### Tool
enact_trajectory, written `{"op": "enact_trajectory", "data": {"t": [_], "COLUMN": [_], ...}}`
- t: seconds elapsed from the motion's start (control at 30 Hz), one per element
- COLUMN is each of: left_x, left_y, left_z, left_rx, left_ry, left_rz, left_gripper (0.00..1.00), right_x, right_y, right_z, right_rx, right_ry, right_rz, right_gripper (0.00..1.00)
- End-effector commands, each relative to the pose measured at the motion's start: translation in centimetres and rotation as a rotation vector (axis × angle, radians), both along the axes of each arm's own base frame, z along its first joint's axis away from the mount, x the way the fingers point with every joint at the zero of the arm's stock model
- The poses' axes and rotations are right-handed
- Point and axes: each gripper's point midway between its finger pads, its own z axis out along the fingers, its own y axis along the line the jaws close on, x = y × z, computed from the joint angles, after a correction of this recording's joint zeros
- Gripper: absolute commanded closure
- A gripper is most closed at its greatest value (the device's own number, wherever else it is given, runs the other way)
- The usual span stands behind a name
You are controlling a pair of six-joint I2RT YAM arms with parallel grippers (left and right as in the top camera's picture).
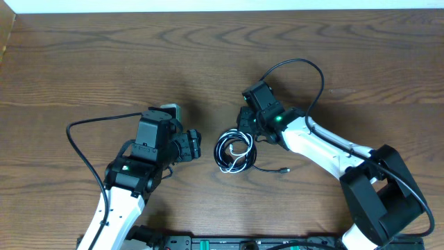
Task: Untangle cables
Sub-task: 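Lower the right gripper onto the cable bundle and close on it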
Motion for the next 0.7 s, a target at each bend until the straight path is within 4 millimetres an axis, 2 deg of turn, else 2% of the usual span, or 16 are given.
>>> {"op": "enact_trajectory", "data": {"t": [0.0,0.07,0.2,0.53,0.67], "left_x": [0.4,0.4,0.4,0.4,0.4], "left_y": [0.0,0.0,0.0,0.0,0.0], "left_z": [0.7,0.7,0.7,0.7,0.7], "left_rx": [-0.002,-0.002,-0.002,-0.002,-0.002], "left_ry": [-0.015,-0.015,-0.015,-0.015,-0.015], "left_rz": [0.011,0.011,0.011,0.011,0.011], "left_gripper": [0.23,0.24,0.24,0.24,0.24], "right_x": [-0.8,-1.5,-2.5,-4.8,-4.9], "right_y": [0.5,0.0,-0.3,1.6,1.8], "right_z": [1.0,0.4,0.0,-0.3,-0.3], "right_rx": [0.017,-0.005,-0.034,-0.056,-0.104], "right_ry": [0.020,0.060,0.089,0.099,0.058], "right_rz": [0.013,0.001,0.012,0.086,0.103], "right_gripper": [0.64,0.69,0.70,0.72,0.74]}}
